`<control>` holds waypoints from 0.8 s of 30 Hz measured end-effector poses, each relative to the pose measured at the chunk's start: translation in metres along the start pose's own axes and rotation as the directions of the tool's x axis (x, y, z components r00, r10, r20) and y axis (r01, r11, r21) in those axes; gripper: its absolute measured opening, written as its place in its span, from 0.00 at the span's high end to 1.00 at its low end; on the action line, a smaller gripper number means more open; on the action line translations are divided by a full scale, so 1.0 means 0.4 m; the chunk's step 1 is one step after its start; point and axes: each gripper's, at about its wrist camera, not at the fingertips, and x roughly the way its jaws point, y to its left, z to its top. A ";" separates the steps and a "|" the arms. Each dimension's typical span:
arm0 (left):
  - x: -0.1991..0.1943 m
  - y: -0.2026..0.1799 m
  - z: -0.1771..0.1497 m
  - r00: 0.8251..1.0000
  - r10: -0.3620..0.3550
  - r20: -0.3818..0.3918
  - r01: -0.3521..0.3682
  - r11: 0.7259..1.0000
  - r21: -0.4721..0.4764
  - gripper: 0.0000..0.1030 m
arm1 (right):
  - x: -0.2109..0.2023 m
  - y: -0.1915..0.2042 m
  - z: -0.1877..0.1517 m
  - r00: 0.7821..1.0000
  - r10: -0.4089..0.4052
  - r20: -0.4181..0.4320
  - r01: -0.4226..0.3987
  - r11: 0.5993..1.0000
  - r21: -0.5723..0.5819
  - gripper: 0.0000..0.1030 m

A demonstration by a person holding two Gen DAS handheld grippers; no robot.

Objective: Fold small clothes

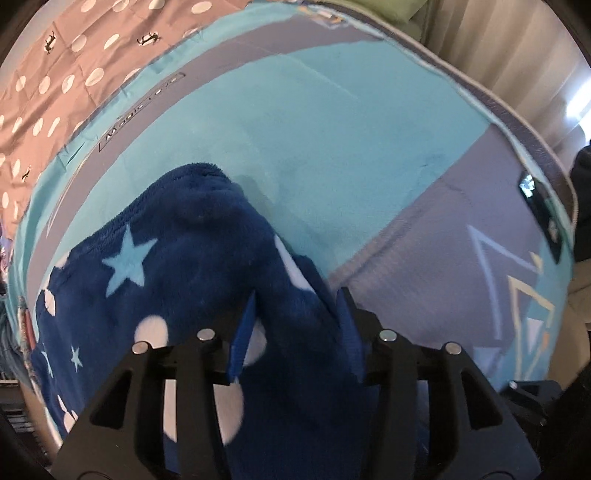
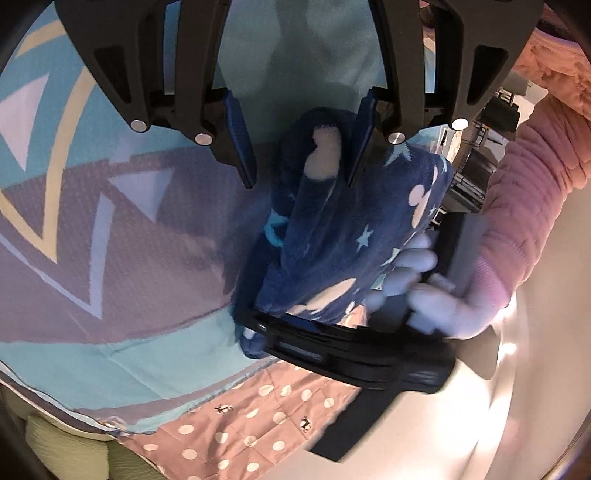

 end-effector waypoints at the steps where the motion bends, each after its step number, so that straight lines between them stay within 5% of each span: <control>1: 0.007 0.004 0.005 1.000 0.010 -0.004 -0.010 1.000 0.003 0.68 | 0.001 0.005 0.004 1.000 0.003 0.001 -0.003 1.000 -0.013 0.52; 4: 0.001 0.008 0.007 1.000 -0.010 0.020 0.010 1.000 0.013 0.84 | -0.001 0.025 0.023 0.999 0.042 0.010 -0.042 0.998 -0.057 0.52; 7: -0.045 0.018 -0.018 0.995 -0.060 0.083 0.058 0.998 0.019 0.87 | 0.002 0.051 0.035 0.991 0.133 -0.017 -0.134 0.987 -0.088 0.52; 11: -0.101 0.011 -0.052 0.986 -0.116 0.123 0.112 0.993 0.034 0.87 | 0.006 0.082 0.037 0.938 0.334 -0.091 -0.343 0.934 -0.101 0.51; 13: -0.099 0.013 -0.050 0.987 -0.090 0.130 0.085 0.996 0.041 0.86 | 0.016 0.082 0.039 0.952 0.290 -0.101 -0.301 0.947 -0.112 0.51; 16: -0.058 0.029 -0.023 0.992 -0.065 0.105 0.067 0.998 -0.008 0.83 | 0.048 0.048 0.044 0.984 0.125 -0.129 -0.135 0.989 -0.067 0.51; 19: -0.009 0.020 0.009 0.994 -0.070 0.086 0.072 0.997 -0.029 0.78 | 0.067 0.024 0.031 0.981 0.099 -0.170 -0.104 0.994 -0.020 0.56; 22: 0.041 0.006 0.028 0.995 -0.065 0.071 0.068 0.997 -0.038 0.75 | 0.074 0.003 0.011 0.975 0.061 -0.212 -0.060 0.998 0.009 0.89; 24: 0.037 -0.003 0.028 0.993 -0.078 0.089 0.083 0.996 -0.046 0.75 | 0.061 -0.036 0.006 0.968 0.115 -0.223 -0.091 0.989 0.115 0.91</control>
